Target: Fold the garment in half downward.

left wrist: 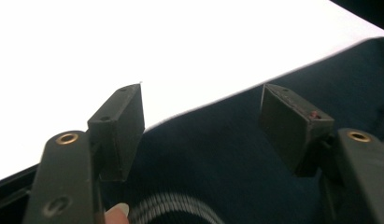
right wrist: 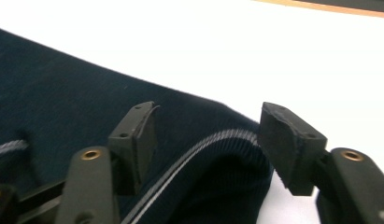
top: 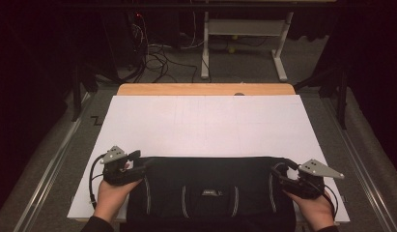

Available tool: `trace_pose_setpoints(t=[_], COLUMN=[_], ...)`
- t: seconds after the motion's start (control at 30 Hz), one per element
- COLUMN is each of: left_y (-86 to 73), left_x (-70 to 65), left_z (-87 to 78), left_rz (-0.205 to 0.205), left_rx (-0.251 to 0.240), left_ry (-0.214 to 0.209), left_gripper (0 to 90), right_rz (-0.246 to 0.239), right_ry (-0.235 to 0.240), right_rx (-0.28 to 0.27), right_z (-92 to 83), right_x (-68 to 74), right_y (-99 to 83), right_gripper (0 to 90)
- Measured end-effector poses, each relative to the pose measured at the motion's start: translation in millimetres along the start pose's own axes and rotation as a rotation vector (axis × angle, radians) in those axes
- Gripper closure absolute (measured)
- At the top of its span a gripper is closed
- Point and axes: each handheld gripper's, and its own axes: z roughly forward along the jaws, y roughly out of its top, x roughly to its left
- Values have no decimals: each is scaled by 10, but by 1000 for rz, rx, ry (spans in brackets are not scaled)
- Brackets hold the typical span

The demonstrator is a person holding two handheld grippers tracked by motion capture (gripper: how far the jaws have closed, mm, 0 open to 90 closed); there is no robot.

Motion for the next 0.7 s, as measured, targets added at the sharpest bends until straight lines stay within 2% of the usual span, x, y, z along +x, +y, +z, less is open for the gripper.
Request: trace_pose_setpoints(t=[0.07, 0.13, 0.2, 0.27, 0.37, 0.43, 0.5, 0.53, 0.7], left_y=[2, -8, -33, -53, -94, -120, -136, -143, -150], left_x=[16, 31, 59, 75, 108, 132, 159, 169, 190], left_z=[8, -13, -28, -20, -5, 1, 8, 11, 25], left_rz=[-19, -13, -18, -5, -10, -15, -33, -43, -41], left_rx=[-8, -9, -7, 17, 55, 75, 93, 92, 94], left_ry=[0, 16, 15, 25, 30, 43, 41, 36, 38], left_gripper=[266, 246, 228, 189, 113, 67, 1, 0, 0], right_rz=[10, 8, 22, 24, 38, 60, 73, 77, 62], right_ry=[-9, -25, -41, -42, -53, -44, -24, -22, -18], right_rx=[-4, -6, -13, -12, -14, -10, 0, 9, 39], right_z=[59, 115, 168, 197, 193, 190, 203, 213, 250], right_x=[-25, -47, -60, -67, -85, -96, -109, -106, -87], right_y=[40, 86, 120, 131, 130, 114, 97, 87, 49], right_gripper=[332, 303, 270, 251, 188, 130, 41, 11, 0])
